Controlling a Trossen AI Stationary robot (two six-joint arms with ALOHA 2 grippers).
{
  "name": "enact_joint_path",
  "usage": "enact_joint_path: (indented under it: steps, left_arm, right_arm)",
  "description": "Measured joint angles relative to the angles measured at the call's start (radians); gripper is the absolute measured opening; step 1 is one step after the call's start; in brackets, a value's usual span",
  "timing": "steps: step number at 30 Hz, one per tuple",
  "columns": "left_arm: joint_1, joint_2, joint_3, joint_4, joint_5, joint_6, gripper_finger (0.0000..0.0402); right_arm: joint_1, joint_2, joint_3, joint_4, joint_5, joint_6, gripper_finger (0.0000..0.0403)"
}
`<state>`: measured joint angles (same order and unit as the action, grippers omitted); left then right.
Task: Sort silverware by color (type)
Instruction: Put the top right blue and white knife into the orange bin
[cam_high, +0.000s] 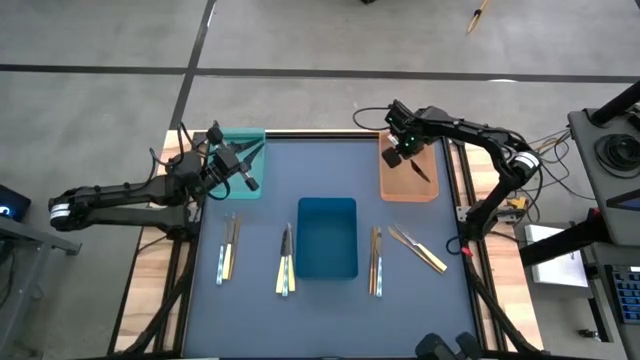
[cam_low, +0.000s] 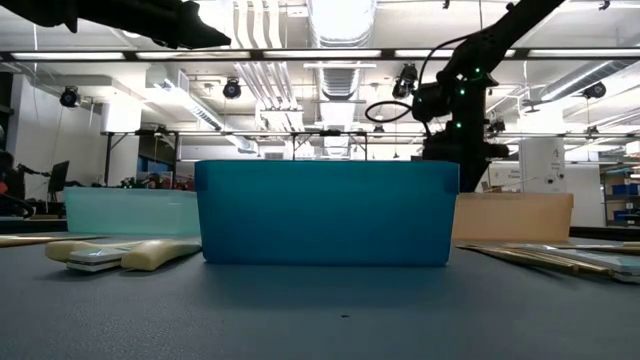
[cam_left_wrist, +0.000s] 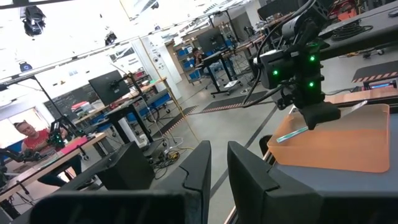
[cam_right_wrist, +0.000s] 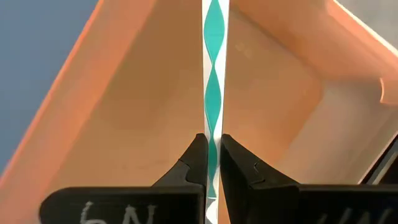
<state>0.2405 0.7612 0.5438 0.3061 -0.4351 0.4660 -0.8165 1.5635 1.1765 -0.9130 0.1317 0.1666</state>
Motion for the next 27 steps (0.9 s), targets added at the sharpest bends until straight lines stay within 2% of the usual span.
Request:
enact_joint_path:
  steps: [8, 11, 14, 19, 27]
  left_arm:
    - [0.000, 0.000, 0.000, 0.000, 0.000, 0.000, 0.0036]
    - [0.000, 0.000, 0.000, 0.000, 0.000, 0.000, 0.0036]
    - [0.000, 0.000, 0.000, 0.000, 0.000, 0.000, 0.0036]
    - [0.000, 0.000, 0.000, 0.000, 0.000, 0.000, 0.0036]
    - [0.000, 0.000, 0.000, 0.003, 0.000, 0.000, 0.0036]
  right_arm:
    - [0.000, 0.001, 0.013, -0.041, 0.008, -0.138, 0.0013]
    - [0.006, 0.000, 0.033, -0.076, 0.071, -0.210, 0.0013]
    - [0.016, 0.000, 0.050, -0.118, 0.138, -0.317, 0.0013]
    - [0.031, 0.000, 0.057, -0.167, 0.151, -0.523, 0.0013]
    - [0.118, 0.000, 0.058, -0.239, 0.256, -0.788, 0.0013]
